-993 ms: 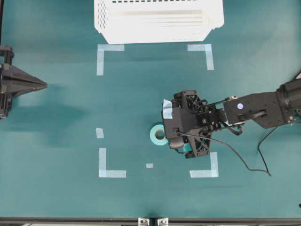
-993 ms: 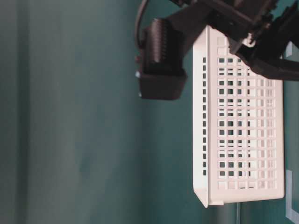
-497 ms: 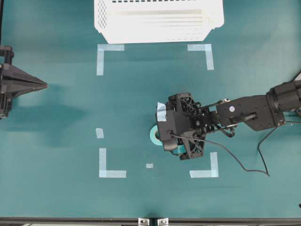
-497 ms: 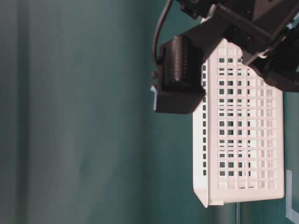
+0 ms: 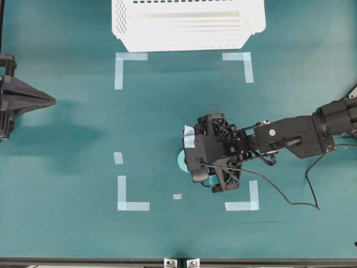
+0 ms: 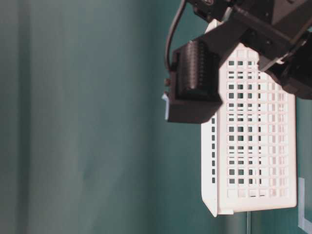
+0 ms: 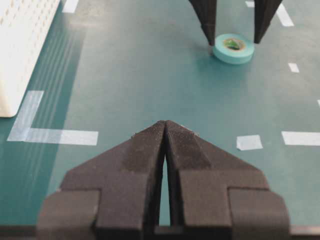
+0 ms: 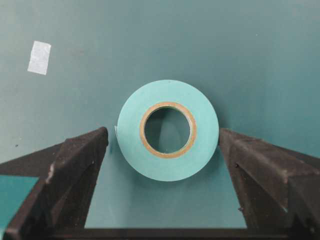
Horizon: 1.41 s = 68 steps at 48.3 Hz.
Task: Put the tape into the white basket.
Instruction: 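Lower the open right gripper over the tape roll, then close the right gripper on the tape roll's edge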
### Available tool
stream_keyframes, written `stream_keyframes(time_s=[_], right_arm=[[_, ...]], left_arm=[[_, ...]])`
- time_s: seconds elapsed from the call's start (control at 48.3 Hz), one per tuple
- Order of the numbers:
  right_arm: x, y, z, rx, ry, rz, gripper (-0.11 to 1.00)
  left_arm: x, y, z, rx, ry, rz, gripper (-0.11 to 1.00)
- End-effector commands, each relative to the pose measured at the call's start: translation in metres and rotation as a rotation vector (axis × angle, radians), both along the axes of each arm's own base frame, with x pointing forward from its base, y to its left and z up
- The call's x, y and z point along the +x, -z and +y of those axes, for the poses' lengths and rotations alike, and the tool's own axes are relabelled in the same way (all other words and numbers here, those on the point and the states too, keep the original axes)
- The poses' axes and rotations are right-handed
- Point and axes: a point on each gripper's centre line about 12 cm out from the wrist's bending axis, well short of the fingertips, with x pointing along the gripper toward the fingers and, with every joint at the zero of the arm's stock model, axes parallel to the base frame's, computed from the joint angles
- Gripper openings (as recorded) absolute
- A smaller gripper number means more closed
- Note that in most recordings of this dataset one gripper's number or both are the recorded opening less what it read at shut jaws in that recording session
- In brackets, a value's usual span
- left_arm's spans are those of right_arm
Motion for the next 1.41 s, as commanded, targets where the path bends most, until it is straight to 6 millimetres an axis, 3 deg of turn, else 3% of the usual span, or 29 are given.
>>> stream_keyframes(time_s=[0.0, 0.973, 1.035, 1.138, 1.387], right_arm=[[0.006, -0.01, 0.003, 0.01, -0.004, -0.037, 0.97], [0.011, -0.002, 0.001, 0.015, 0.004, -0.052, 0.94], [0.013, -0.003, 0.002, 0.015, 0.003, -0.056, 0.9], [0.016, -0.007, 0.002, 0.014, 0.003, -0.064, 0.69], [0.012, -0.019, 0.0, 0.005, 0.002, -0.044, 0.68]], left_arm=[[0.002, -0.004, 0.0, 0.003, -0.001, -0.009, -0.11], [0.002, -0.005, 0.0, 0.003, -0.001, -0.011, -0.11], [0.002, -0.004, 0.0, 0.003, -0.001, -0.009, -0.11], [0.002, -0.004, 0.0, 0.003, -0.001, -0.009, -0.11], [0.002, -0.004, 0.0, 0.003, -0.001, -0.009, -0.11]])
